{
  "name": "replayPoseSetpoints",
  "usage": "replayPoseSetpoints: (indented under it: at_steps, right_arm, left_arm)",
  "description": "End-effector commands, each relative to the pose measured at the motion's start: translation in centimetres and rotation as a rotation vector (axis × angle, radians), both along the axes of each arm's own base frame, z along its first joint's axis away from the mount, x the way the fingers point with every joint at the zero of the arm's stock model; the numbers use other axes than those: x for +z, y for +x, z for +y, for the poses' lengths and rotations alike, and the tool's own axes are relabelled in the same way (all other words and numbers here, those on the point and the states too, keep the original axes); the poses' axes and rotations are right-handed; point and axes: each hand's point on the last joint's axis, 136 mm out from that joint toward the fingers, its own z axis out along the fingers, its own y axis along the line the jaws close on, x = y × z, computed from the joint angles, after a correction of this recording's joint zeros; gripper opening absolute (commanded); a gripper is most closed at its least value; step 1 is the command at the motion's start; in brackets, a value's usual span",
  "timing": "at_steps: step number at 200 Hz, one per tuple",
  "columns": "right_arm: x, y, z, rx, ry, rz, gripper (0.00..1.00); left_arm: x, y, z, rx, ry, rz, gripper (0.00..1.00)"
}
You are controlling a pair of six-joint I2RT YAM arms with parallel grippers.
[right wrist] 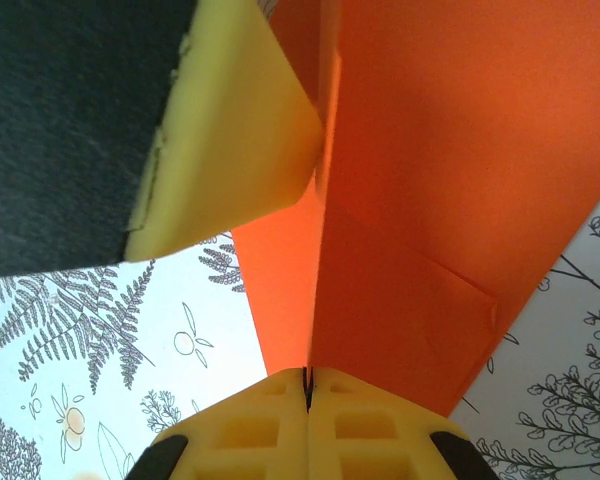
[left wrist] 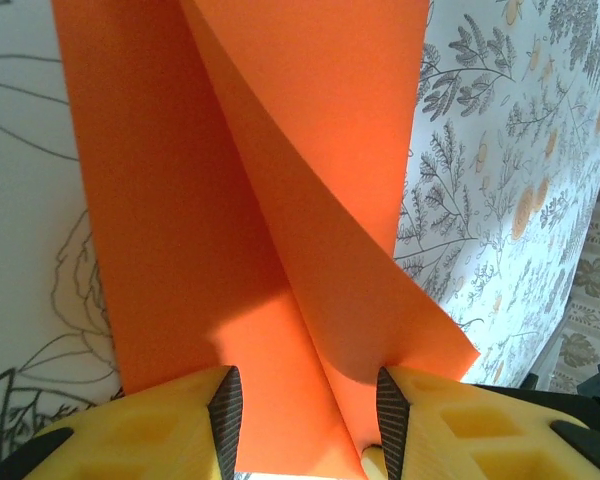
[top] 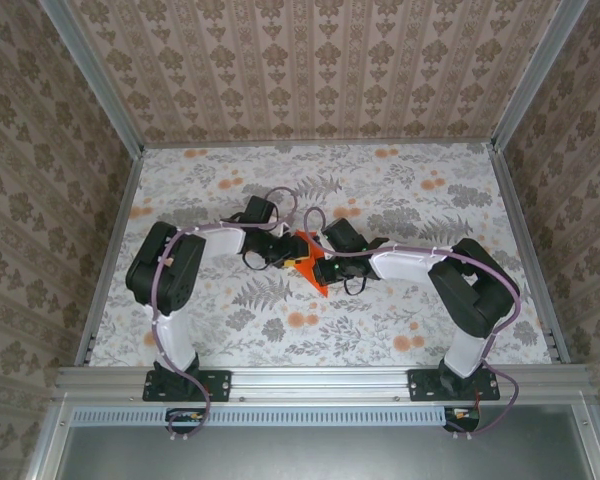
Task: Fold a paper plane with a square sheet of paper (fold left side to right side)
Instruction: Fourth fold the wing at the center of the table.
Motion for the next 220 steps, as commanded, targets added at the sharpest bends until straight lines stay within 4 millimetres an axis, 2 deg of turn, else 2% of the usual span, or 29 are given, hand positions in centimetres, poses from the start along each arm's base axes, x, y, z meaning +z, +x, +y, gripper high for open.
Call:
replayPoseSetpoints:
  at_steps: [1, 49, 85, 111, 134, 159, 187, 220]
  right_arm:
    - [-1.1, -0.5, -0.2, -0.007, 0.008, 0.042, 0.0]
    - [-1.3, -0.4, -0.3, -0.013, 0.011, 0.047, 0.01]
    - [-0.6, -0.2, 0.0, -0.015, 0.038, 0.042, 0.05]
    - [0.5, 0.1, 0.2, -0.021, 0.084, 0.034, 0.12]
    - [2.2, 0.6, 0.4, -0.048, 0.202, 0.032, 0.22]
    - [3.3, 1.3, -0.3, -0.094, 0.311, 0.053, 0.3]
    - [3.5, 1.8, -0.7, -0.117, 0.359, 0.061, 0.34]
    - [2.9, 2.2, -0.4, -0.121, 0.356, 0.081, 0.35]
  left_arm:
    - [0.0, 0.4, -0.8, -0.009, -0.013, 0.006, 0.43]
    - [-0.9, 0.2, -0.4, -0.002, 0.023, 0.032, 0.44]
    - [-1.4, 0.0, -0.2, 0.002, 0.038, 0.047, 0.44]
    - [-1.8, -0.1, 0.0, 0.004, 0.048, 0.056, 0.44]
    - [-1.9, -0.2, 0.0, 0.005, 0.051, 0.061, 0.43]
    - [-1.8, -0.2, 0.0, 0.005, 0.05, 0.058, 0.44]
    - [-1.6, -0.2, 0.0, 0.005, 0.049, 0.055, 0.43]
    - [-1.5, -0.2, 0.0, 0.005, 0.047, 0.054, 0.44]
